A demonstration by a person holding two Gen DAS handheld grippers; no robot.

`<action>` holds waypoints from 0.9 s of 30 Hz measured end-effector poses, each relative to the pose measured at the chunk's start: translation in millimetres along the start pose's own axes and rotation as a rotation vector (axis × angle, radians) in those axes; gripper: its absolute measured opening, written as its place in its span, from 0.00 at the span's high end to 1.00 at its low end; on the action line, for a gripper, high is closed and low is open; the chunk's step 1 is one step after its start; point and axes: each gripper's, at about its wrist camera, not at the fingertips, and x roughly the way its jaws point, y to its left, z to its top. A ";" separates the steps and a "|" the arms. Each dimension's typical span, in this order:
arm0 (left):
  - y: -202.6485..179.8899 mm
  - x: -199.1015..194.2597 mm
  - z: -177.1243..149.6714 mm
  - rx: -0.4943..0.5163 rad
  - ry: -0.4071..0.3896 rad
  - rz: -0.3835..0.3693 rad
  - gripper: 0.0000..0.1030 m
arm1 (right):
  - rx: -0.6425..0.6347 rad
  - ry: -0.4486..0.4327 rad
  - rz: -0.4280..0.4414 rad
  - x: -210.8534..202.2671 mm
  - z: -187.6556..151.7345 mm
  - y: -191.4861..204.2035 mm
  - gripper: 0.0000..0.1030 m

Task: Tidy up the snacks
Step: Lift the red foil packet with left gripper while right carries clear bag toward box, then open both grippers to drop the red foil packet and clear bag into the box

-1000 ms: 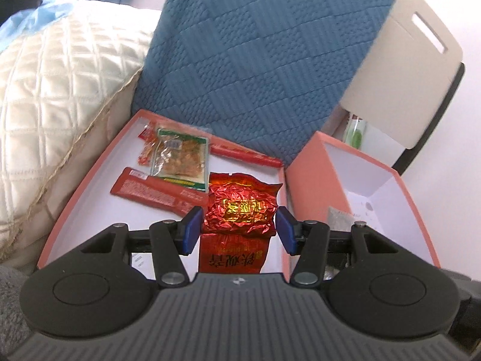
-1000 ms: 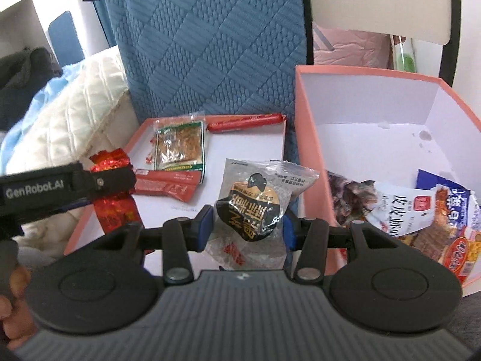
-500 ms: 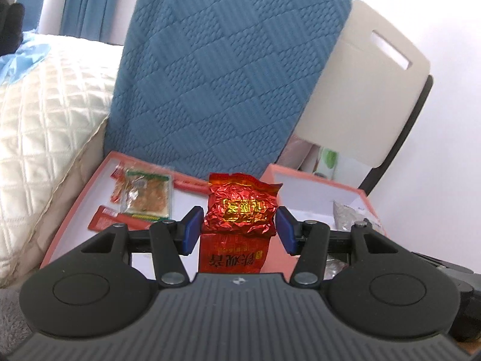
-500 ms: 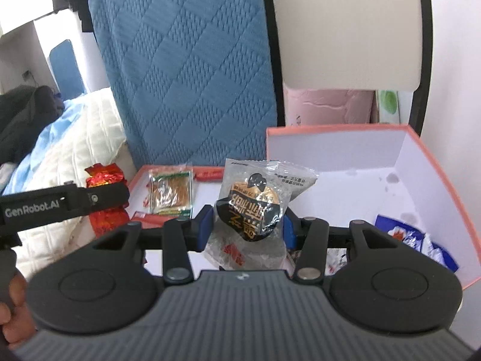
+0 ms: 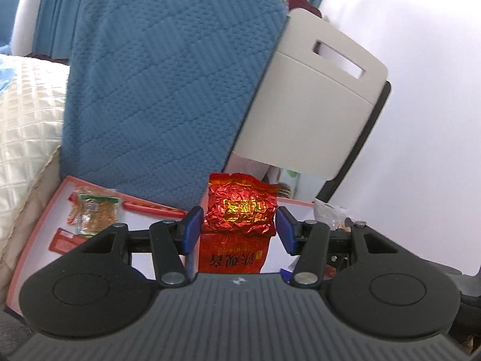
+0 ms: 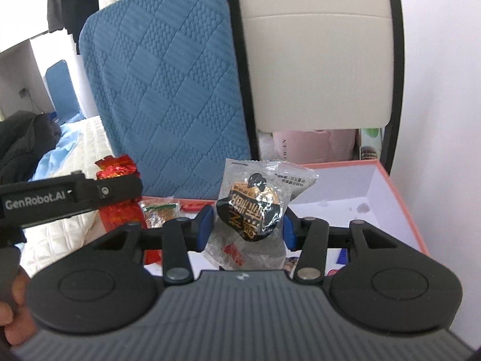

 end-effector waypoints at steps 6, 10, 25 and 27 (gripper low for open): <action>-27.2 32.8 -5.8 -0.002 0.034 -0.023 0.43 | 0.011 0.021 -0.020 4.0 -0.2 -26.5 0.52; -42.5 60.6 -15.6 0.000 0.070 -0.036 0.43 | 0.011 0.052 -0.047 13.7 -5.2 -49.8 0.52; -67.8 148.9 -65.7 0.039 0.231 -0.011 0.43 | 0.076 0.206 -0.088 72.6 -59.7 -123.7 0.52; -68.5 158.8 -72.0 0.043 0.252 -0.007 0.43 | 0.080 0.226 -0.088 80.3 -67.5 -128.5 0.52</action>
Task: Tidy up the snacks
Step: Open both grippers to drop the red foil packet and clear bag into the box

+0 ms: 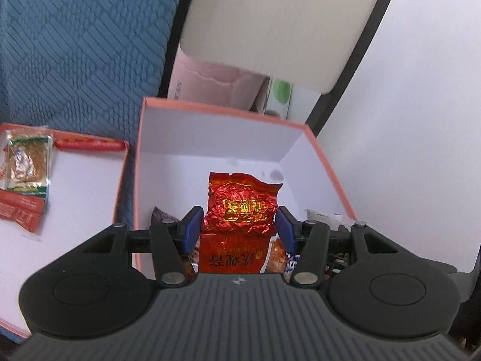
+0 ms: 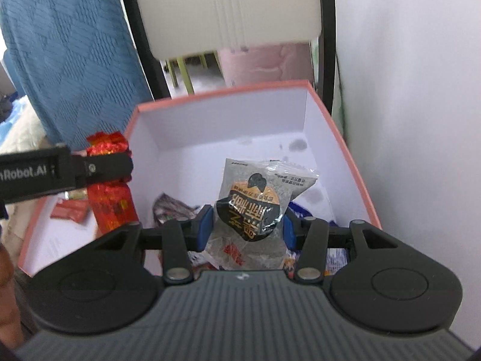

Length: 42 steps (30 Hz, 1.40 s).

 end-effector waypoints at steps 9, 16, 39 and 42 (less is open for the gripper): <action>-2.8 28.1 -2.4 -0.001 0.039 -0.004 0.43 | 0.035 0.069 0.011 37.4 6.5 -8.2 0.51; -2.3 10.5 -2.5 -0.005 0.006 -0.011 0.30 | 0.044 0.071 -0.026 36.7 7.1 -11.7 0.49; 16.4 -155.6 -3.4 0.096 -0.282 -0.030 0.30 | 0.037 -0.150 0.049 -74.4 13.5 39.6 0.26; 25.4 -167.3 -6.5 0.096 -0.305 -0.023 0.30 | 0.024 -0.174 0.054 -86.1 9.7 50.6 0.26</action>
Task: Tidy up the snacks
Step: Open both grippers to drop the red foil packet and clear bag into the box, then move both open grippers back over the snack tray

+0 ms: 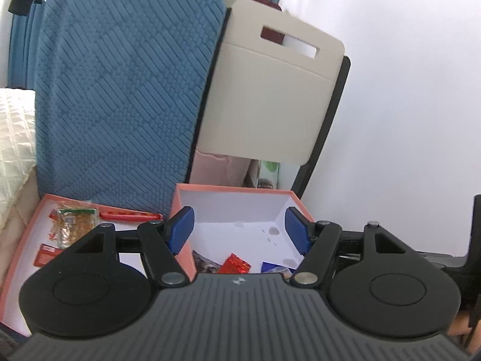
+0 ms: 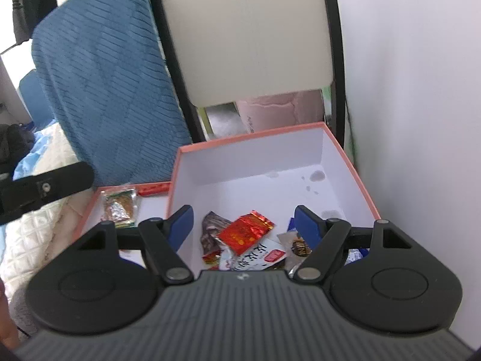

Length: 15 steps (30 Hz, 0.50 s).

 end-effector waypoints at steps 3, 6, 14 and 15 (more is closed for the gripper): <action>8.7 -12.0 -0.1 0.003 -0.019 0.009 0.30 | -0.011 -0.024 0.012 -11.6 -3.1 10.3 0.26; 18.6 -23.2 -3.6 0.005 -0.039 0.015 0.30 | -0.023 -0.049 0.023 -20.7 -5.5 21.0 0.26; 45.2 -41.7 -21.5 -0.001 -0.052 0.034 0.30 | -0.062 -0.105 0.071 -33.3 -22.3 52.1 0.26; 48.7 -42.2 -24.1 -0.002 -0.051 0.036 0.30 | -0.067 -0.105 0.079 -32.6 -25.0 55.5 0.26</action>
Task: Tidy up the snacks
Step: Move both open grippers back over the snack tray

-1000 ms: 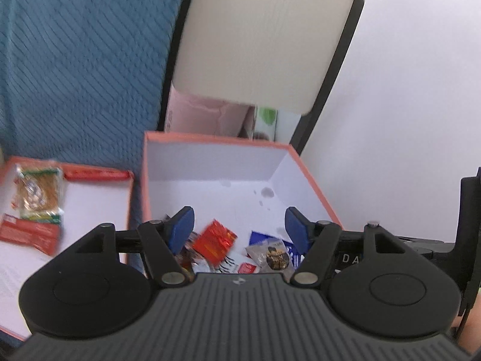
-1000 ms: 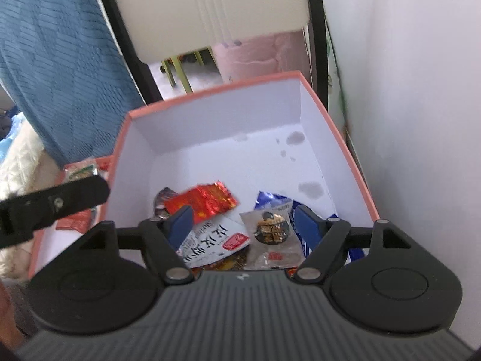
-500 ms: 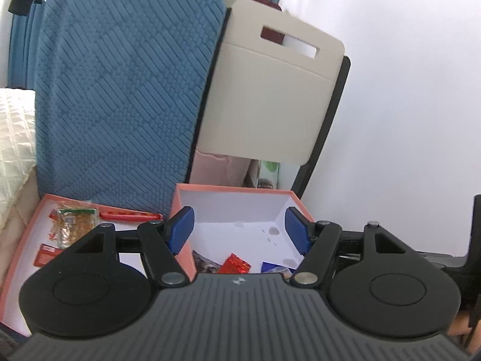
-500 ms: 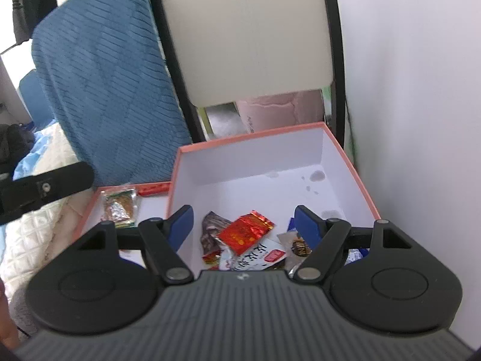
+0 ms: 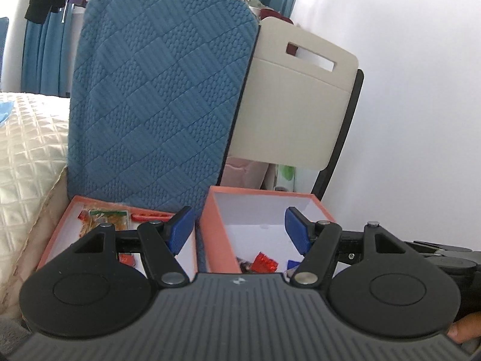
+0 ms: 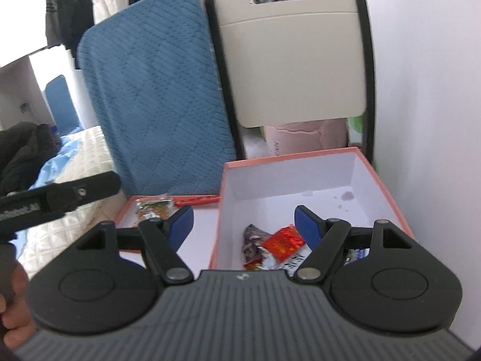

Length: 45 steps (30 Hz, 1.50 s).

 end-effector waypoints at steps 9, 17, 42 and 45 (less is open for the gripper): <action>37.8 -6.8 -14.3 -0.033 -0.005 -0.002 0.30 | -0.026 -0.007 0.046 1.0 -22.9 37.4 0.26; 74.6 -12.5 -28.8 -0.045 0.003 0.012 0.30 | -0.039 -0.008 0.051 7.4 -46.9 66.0 0.26; 179.4 83.2 -49.4 -0.044 0.154 0.159 0.30 | -0.213 0.097 0.214 88.6 -92.3 132.3 0.27; 197.6 106.7 -47.6 -0.095 0.198 0.133 0.30 | -0.236 0.111 0.246 111.8 -93.2 139.1 0.27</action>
